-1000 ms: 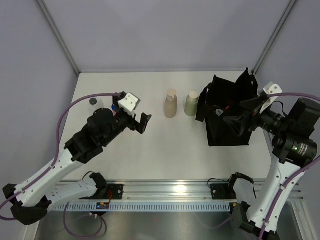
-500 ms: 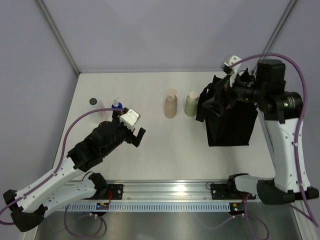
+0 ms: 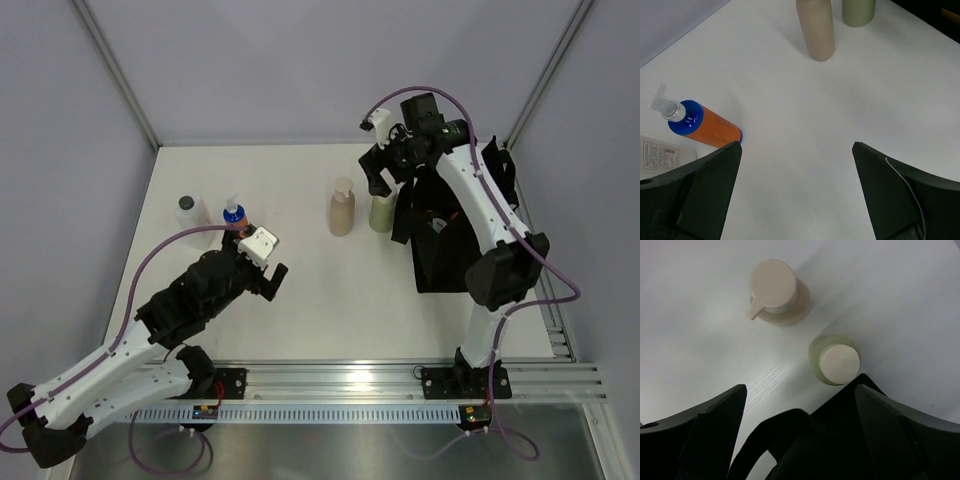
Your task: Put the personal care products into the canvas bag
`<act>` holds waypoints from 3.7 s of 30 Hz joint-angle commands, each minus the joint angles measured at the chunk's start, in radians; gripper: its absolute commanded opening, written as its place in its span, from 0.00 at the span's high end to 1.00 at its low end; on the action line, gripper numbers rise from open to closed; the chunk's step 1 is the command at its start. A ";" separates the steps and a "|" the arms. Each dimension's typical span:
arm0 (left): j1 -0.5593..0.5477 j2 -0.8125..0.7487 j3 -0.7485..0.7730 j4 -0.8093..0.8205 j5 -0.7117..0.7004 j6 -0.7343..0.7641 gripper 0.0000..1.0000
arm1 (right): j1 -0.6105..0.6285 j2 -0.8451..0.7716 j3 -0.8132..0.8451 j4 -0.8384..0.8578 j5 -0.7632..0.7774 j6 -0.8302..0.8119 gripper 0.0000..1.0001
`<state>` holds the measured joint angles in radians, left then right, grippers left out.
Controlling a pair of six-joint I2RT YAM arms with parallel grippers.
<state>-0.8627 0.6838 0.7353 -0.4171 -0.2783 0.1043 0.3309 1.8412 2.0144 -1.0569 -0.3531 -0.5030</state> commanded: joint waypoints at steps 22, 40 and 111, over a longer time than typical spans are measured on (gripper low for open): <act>0.001 -0.013 -0.007 0.021 -0.013 0.023 0.01 | 0.037 0.334 0.164 -0.018 0.279 -0.045 0.01; 0.001 -0.013 -0.007 0.024 -0.007 0.025 0.01 | 0.023 0.369 0.115 -0.051 0.267 -0.023 0.12; 0.001 -0.010 -0.019 0.032 0.011 0.028 0.01 | -0.444 -0.392 -0.123 -0.019 0.080 -0.091 1.00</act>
<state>-0.8623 0.6888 0.7174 -0.4175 -0.2790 0.1158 -0.0891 1.4445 1.8793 -1.2072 -0.3538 -0.5449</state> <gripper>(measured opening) 0.985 0.779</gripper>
